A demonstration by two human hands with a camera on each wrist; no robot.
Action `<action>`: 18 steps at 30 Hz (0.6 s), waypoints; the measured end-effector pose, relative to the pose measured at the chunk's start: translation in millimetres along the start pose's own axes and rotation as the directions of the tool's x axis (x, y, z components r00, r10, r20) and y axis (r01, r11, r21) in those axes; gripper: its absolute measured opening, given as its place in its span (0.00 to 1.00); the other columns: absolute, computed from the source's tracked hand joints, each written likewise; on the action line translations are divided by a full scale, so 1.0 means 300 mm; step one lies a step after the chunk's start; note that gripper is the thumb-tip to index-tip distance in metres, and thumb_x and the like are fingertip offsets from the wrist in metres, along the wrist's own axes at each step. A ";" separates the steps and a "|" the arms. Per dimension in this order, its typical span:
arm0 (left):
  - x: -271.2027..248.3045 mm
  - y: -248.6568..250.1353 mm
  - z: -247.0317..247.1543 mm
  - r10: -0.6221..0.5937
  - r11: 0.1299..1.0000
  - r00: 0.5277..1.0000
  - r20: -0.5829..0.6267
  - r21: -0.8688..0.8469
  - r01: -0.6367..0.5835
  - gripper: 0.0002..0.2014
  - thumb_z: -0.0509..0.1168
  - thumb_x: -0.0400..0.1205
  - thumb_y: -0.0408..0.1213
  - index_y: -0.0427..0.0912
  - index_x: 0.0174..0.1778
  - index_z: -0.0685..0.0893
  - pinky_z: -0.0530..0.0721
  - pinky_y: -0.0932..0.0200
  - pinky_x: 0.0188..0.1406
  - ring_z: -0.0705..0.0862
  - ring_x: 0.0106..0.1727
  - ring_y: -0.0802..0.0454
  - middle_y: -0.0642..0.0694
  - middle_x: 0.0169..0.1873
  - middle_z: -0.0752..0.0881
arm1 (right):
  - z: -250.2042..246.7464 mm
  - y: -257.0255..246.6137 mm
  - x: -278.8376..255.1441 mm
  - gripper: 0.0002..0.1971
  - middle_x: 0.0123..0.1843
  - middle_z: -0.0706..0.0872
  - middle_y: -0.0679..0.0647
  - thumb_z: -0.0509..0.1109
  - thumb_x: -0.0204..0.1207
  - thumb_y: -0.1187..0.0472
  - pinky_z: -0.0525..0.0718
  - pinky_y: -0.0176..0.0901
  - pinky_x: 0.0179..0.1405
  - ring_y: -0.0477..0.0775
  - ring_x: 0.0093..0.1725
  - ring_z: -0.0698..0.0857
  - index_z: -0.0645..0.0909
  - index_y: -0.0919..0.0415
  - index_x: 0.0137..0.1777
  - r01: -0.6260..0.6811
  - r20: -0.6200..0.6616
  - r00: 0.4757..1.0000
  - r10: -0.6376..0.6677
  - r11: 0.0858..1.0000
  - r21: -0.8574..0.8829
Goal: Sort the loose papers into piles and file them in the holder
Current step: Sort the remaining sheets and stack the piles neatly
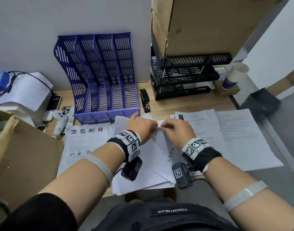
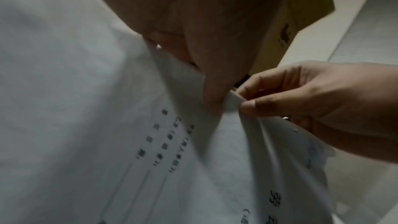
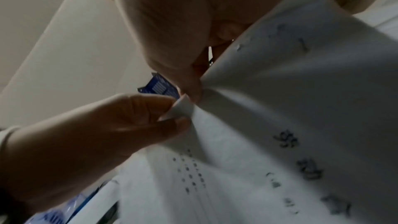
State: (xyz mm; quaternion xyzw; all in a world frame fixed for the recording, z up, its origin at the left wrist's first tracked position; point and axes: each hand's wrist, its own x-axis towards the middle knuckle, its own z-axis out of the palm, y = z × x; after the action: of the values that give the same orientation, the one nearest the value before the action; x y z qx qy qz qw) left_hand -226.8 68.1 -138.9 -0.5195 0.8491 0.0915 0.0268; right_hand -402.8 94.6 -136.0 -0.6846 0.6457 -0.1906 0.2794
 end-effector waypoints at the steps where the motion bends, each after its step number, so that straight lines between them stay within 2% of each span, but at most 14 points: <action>1: 0.007 0.014 -0.009 -0.021 0.998 1.000 0.012 -0.061 0.022 0.08 0.60 0.84 0.45 0.54 0.54 0.83 0.75 0.49 0.64 0.85 0.58 0.42 0.47 0.50 0.88 | -0.020 0.017 -0.002 0.03 0.41 0.89 0.42 0.72 0.73 0.54 0.86 0.48 0.49 0.48 0.44 0.86 0.85 0.46 0.46 -0.041 -0.056 0.998 0.042 0.999 0.009; 2: 0.010 0.018 -0.014 -0.043 0.990 0.999 0.006 -0.133 0.043 0.08 0.59 0.84 0.45 0.52 0.53 0.83 0.79 0.51 0.53 0.86 0.54 0.40 0.46 0.47 0.88 | -0.033 0.049 -0.002 0.06 0.41 0.87 0.41 0.73 0.71 0.50 0.86 0.50 0.49 0.49 0.44 0.86 0.82 0.46 0.47 -0.098 -0.116 0.988 0.100 0.995 0.019; 3: 0.016 0.014 -0.012 -0.067 0.973 0.998 -0.010 -0.223 0.063 0.07 0.60 0.84 0.45 0.51 0.51 0.82 0.81 0.52 0.46 0.86 0.50 0.40 0.46 0.45 0.88 | -0.045 0.096 -0.005 0.11 0.44 0.86 0.43 0.74 0.70 0.48 0.85 0.53 0.52 0.52 0.47 0.85 0.79 0.45 0.50 -0.170 -0.167 0.971 0.172 0.985 0.026; 5: 0.030 0.006 -0.006 -0.148 0.874 0.989 -0.021 -0.470 0.121 0.04 0.61 0.84 0.42 0.49 0.45 0.80 0.83 0.52 0.44 0.86 0.46 0.39 0.47 0.38 0.85 | -0.081 0.188 -0.028 0.26 0.56 0.83 0.50 0.78 0.65 0.43 0.84 0.54 0.57 0.56 0.55 0.84 0.72 0.46 0.60 -0.352 -0.230 0.895 0.382 0.922 0.162; 6: 0.042 0.008 -0.001 -0.199 0.796 0.980 -0.017 -0.585 0.152 0.05 0.62 0.84 0.40 0.49 0.43 0.79 0.82 0.54 0.44 0.85 0.44 0.40 0.48 0.35 0.84 | -0.096 0.236 -0.045 0.33 0.61 0.81 0.53 0.79 0.64 0.43 0.82 0.51 0.59 0.56 0.59 0.82 0.70 0.48 0.66 -0.428 -0.200 0.847 0.492 0.856 0.291; 8: 0.072 0.026 0.017 -0.281 0.663 0.960 -0.013 -0.726 0.184 0.05 0.61 0.85 0.36 0.48 0.45 0.79 0.76 0.61 0.40 0.82 0.43 0.46 0.49 0.36 0.83 | -0.119 0.297 -0.094 0.40 0.68 0.78 0.59 0.79 0.70 0.46 0.77 0.42 0.56 0.54 0.59 0.80 0.65 0.59 0.76 -0.544 -0.012 0.784 0.621 0.697 0.467; 10: 0.105 0.067 0.033 -0.347 0.559 0.938 0.003 -0.802 0.210 0.06 0.59 0.87 0.35 0.43 0.51 0.81 0.73 0.61 0.40 0.81 0.46 0.47 0.46 0.42 0.84 | -0.115 0.346 -0.143 0.40 0.67 0.80 0.60 0.78 0.72 0.47 0.80 0.42 0.51 0.52 0.53 0.82 0.67 0.64 0.78 -0.607 0.155 0.748 0.645 0.570 0.554; 12: 0.142 0.118 0.064 -0.394 0.438 0.916 0.077 -0.860 0.261 0.12 0.58 0.87 0.36 0.40 0.63 0.82 0.75 0.59 0.49 0.82 0.52 0.47 0.44 0.52 0.86 | -0.102 0.401 -0.189 0.33 0.69 0.83 0.58 0.78 0.71 0.48 0.85 0.52 0.57 0.54 0.57 0.86 0.74 0.61 0.73 -0.606 0.308 0.750 0.586 0.422 0.674; 13: 0.164 0.148 0.085 -0.401 0.386 0.909 0.119 -0.877 0.285 0.14 0.58 0.87 0.37 0.41 0.67 0.81 0.79 0.56 0.55 0.83 0.56 0.46 0.43 0.56 0.86 | -0.102 0.418 -0.212 0.28 0.67 0.85 0.58 0.77 0.73 0.50 0.85 0.56 0.61 0.56 0.60 0.88 0.78 0.60 0.70 -0.605 0.395 0.763 0.512 0.350 0.716; 14: 0.187 0.180 0.107 -0.401 0.343 0.903 0.156 -0.888 0.306 0.16 0.59 0.86 0.39 0.44 0.69 0.80 0.82 0.51 0.61 0.85 0.58 0.44 0.42 0.60 0.87 | -0.107 0.438 -0.231 0.22 0.65 0.87 0.57 0.76 0.74 0.52 0.84 0.58 0.64 0.57 0.61 0.88 0.80 0.57 0.67 -0.605 0.450 0.777 0.440 0.324 0.727; 16: 0.236 0.242 0.167 -0.380 0.259 0.898 0.223 -0.906 0.335 0.17 0.60 0.81 0.43 0.51 0.66 0.81 0.84 0.42 0.63 0.87 0.58 0.41 0.43 0.59 0.89 | -0.143 0.477 -0.254 0.16 0.64 0.89 0.55 0.75 0.76 0.57 0.82 0.56 0.67 0.56 0.62 0.88 0.83 0.53 0.63 -0.586 0.411 0.801 0.435 0.435 0.683; 18: 0.283 0.318 0.215 -0.326 0.187 0.898 0.295 -0.911 0.367 0.13 0.61 0.79 0.41 0.54 0.59 0.82 0.86 0.42 0.58 0.89 0.53 0.39 0.41 0.51 0.91 | -0.205 0.526 -0.264 0.15 0.66 0.87 0.54 0.71 0.79 0.62 0.80 0.46 0.64 0.53 0.59 0.86 0.82 0.57 0.65 -0.571 0.203 0.797 0.569 0.599 0.561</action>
State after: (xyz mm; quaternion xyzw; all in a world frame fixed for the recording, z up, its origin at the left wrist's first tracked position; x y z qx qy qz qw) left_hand -353.7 47.6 -202.1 -0.6058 0.4820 0.5798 -0.2540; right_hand -571.2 163.0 -179.8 -0.3189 0.7352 -0.2833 0.5268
